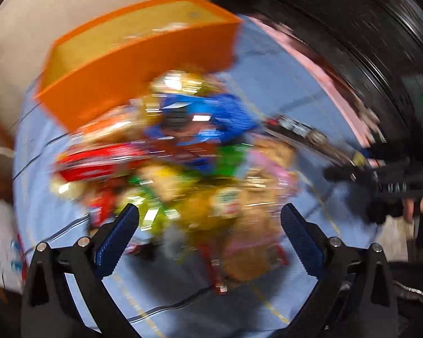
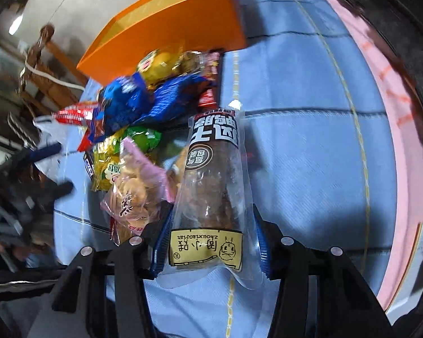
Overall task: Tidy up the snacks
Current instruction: 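Grasp the pink cookie bag with left tool while right tool grasps chocolate bar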
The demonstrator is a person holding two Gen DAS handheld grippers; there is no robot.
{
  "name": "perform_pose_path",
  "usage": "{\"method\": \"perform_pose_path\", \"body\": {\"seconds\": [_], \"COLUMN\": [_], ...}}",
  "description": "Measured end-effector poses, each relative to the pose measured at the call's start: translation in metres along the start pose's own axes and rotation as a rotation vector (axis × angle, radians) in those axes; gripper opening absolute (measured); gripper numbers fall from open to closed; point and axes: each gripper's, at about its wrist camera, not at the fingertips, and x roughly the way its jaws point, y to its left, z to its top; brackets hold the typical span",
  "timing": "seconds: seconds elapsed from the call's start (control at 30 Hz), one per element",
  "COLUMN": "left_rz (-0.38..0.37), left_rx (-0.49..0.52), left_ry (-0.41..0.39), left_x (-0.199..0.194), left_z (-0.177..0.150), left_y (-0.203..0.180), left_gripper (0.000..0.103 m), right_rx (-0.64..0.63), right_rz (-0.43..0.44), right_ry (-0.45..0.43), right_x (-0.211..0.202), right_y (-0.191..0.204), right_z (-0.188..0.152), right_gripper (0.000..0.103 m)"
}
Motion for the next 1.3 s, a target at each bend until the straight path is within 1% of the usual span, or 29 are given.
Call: {"method": "perform_pose_path", "body": {"seconds": [0.1,0.2,0.23,0.27,0.3,0.33,0.37,0.4,0.43,0.47,0.5,0.6,0.67,0.73,0.8,0.83,0.87,0.9,0.93,1.0,1.07,1.1,1.13,1.2,1.23,1.3], "left_rz": [-0.010,-0.028,-0.024,-0.015,0.014,0.086,0.124,0.127,0.100,0.077,0.058,0.036,0.017,0.004,-0.018,-0.033,-0.042,-0.035,-0.024,-0.032,-0.032,-0.029,-0.027,-0.030,-0.033,-0.032], "left_rx": [0.093,0.163,0.186,0.202,0.223,0.255,0.282,0.291,0.246,0.204,0.162,0.093,0.041,-0.012,-0.080,-0.105,-0.142,-0.165,-0.185,-0.210,-0.227,-0.226,-0.226,-0.223,-0.219,-0.215], "left_ry": [0.049,0.064,0.079,0.099,0.124,0.139,0.126,0.127,0.129,0.124,0.108,0.029,-0.003,-0.024,-0.050,-0.052,-0.050,-0.048,-0.039,-0.020,-0.004,0.002,0.004,0.007,0.007,0.011], "left_x": [0.022,0.042,0.050,0.058,0.070,0.083,0.085,0.085,0.080,0.074,0.066,0.029,0.008,-0.007,-0.020,-0.026,-0.025,-0.023,-0.020,-0.019,-0.016,-0.015,-0.014,-0.012,-0.012,-0.011], "left_z": [0.010,0.019,0.020,0.019,0.017,0.016,0.015,0.016,0.019,0.021,0.023,0.026,0.025,0.024,0.023,0.022,0.020,0.018,0.015,0.011,0.007,0.006,0.005,0.006,0.006,0.006], "left_y": [-0.035,-0.058,-0.065,-0.068,-0.074,-0.076,-0.077,-0.077,-0.071,-0.065,-0.057,-0.037,-0.022,-0.008,0.010,0.016,0.024,0.029,0.036,0.046,0.053,0.055,0.056,0.057,0.057,0.059], "left_gripper": [0.098,0.098,0.098,0.092,0.074,0.063,0.056,0.049,0.044,0.042,0.041,0.041,0.041,0.041,0.041,0.041,0.041,0.041,0.041,0.041,0.042,0.042,0.042,0.042,0.042,0.042], "right_rx": [0.024,0.034,0.038,0.044,0.048,0.051,0.052,0.051,0.049,0.047,0.042,0.009,-0.018,-0.038,-0.067,-0.090,-0.126,-0.148,-0.170,-0.178,-0.196,-0.195,-0.193,-0.208,-0.232,-0.259], "right_rz": [0.007,0.020,0.025,0.026,0.026,0.026,0.027,0.028,0.029,0.033,0.034,0.042,0.062,0.086,0.108,0.094,0.047,0.019,-0.004,-0.040,-0.118,-0.131,-0.139,-0.207,-0.238,-0.262], "right_ry": [-0.008,-0.011,-0.011,-0.010,-0.010,-0.011,-0.014,-0.019,-0.023,-0.030,-0.038,-0.071,-0.089,-0.095,-0.080,-0.059,-0.034,-0.010,0.033,0.070,0.110,0.112,0.116,0.111,0.097,0.064], "right_x": [-0.002,-0.001,0.001,0.001,0.000,-0.002,-0.003,-0.005,-0.006,-0.009,-0.013,-0.025,-0.031,-0.035,-0.032,-0.026,-0.015,-0.007,0.009,0.028,0.046,0.050,0.052,0.050,0.047,0.042], "right_y": [-0.008,-0.011,-0.012,-0.014,-0.015,-0.018,-0.018,-0.017,-0.018,-0.017,-0.016,-0.006,0.004,0.013,0.022,0.027,0.034,0.038,0.042,0.044,0.046,0.047,0.047,0.052,0.055,0.059], "right_z": [-0.001,0.001,0.000,-0.002,-0.002,-0.004,-0.004,-0.003,-0.004,-0.003,-0.002,0.004,0.012,0.019,0.026,0.029,0.029,0.027,0.026,0.023,0.025,0.028,0.031,0.041,0.047,0.055], "right_gripper": [0.051,0.052,0.052,0.052,0.052,0.052,0.052,0.052,0.052,0.052,0.052,0.052,0.052,0.052,0.052,0.052,0.053,0.053,0.053,0.055,0.056,0.064,0.076,0.085,0.093,0.095]}}
